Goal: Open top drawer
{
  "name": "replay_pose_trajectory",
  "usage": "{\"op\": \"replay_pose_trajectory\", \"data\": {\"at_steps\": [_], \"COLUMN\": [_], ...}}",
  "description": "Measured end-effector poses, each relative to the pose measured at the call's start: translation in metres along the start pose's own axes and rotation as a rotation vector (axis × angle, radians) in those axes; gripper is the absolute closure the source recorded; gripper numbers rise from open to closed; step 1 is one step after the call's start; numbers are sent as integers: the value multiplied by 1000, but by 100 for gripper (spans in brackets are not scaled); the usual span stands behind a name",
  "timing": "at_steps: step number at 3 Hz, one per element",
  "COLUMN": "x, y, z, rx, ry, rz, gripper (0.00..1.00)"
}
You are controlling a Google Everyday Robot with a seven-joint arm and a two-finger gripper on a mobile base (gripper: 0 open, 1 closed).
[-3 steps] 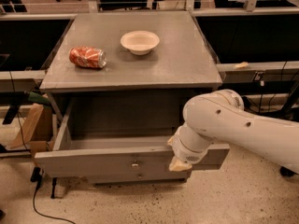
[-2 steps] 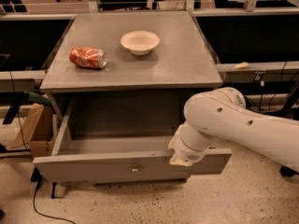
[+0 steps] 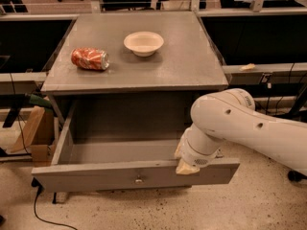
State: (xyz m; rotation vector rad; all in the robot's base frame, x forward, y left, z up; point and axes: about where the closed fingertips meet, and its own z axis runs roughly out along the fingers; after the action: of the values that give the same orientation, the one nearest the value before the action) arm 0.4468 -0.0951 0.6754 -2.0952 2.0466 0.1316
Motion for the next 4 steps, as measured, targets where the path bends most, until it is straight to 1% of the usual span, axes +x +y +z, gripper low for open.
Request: {"op": "replay_pose_trajectory", "data": {"at_steps": [1, 4], "x": [8, 14], "y": [4, 14], "z": [-6, -9], "rx": [-9, -26], "ry": [8, 19], "rz": [-8, -24], "gripper": [82, 11]}}
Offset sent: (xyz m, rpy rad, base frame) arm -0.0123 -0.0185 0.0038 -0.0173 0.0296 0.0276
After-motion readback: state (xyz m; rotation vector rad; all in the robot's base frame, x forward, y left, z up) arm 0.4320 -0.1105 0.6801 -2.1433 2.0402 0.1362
